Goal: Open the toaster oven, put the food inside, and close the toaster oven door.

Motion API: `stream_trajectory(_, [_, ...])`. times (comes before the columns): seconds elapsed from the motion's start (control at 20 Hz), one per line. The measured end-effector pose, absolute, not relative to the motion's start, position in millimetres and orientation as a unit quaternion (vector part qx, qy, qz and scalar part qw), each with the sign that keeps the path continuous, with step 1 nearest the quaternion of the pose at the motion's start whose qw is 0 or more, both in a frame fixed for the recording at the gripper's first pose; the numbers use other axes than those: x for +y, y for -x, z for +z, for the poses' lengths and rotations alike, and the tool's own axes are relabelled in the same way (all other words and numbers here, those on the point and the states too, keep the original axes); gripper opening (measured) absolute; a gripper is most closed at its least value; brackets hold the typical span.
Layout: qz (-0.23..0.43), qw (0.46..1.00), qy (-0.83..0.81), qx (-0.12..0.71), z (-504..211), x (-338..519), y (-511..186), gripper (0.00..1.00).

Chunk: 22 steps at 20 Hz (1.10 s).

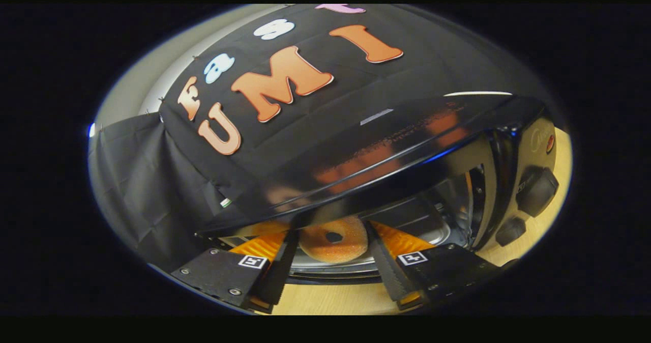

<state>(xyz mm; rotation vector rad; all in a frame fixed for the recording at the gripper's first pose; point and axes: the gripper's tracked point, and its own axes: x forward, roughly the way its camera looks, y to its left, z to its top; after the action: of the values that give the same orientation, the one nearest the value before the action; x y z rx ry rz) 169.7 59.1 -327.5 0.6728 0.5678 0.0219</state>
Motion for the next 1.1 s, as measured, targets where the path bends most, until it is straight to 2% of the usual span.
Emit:
stream_trajectory(0.25, [0.007,0.938,-0.251,0.238,-313,43,-175,0.94])
stream_trajectory(0.7, [0.037,0.952,-0.165,0.254,-290,35,-102,0.95])
stream_trajectory(0.9, [0.075,0.941,-0.179,0.279,-286,48,-48,0.95])
stream_trajectory(1.1, [0.082,0.937,-0.166,0.298,-289,46,-8,0.96])
